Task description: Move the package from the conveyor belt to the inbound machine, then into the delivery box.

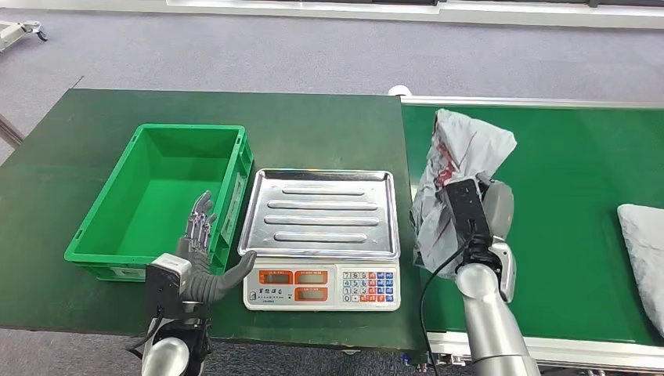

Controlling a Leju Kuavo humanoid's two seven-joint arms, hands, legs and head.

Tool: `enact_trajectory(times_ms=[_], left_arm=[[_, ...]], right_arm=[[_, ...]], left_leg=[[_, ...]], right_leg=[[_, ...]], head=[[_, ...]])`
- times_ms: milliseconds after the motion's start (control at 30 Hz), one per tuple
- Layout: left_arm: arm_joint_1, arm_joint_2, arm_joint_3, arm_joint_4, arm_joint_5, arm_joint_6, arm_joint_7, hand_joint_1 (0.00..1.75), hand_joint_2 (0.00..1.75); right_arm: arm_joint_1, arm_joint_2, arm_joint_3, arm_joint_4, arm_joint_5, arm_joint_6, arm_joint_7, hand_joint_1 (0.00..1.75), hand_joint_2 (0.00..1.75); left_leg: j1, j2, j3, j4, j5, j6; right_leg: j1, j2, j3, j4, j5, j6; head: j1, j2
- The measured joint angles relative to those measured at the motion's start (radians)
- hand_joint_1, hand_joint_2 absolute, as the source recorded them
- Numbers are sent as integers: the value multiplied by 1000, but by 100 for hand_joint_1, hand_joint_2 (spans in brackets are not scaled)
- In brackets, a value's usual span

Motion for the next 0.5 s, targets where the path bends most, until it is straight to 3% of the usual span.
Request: enact_trajectory(times_ms=[500], left_arm=[[20, -5, 8, -21, -5, 6, -9, 0, 175]], right_arm=[[-41, -20, 94, -218, -18, 49, 14, 175, 175]], left_leg=[[0, -1, 0, 0, 0, 0]], right_leg=[[0, -1, 0, 0, 0, 0]], head=[[0, 0]])
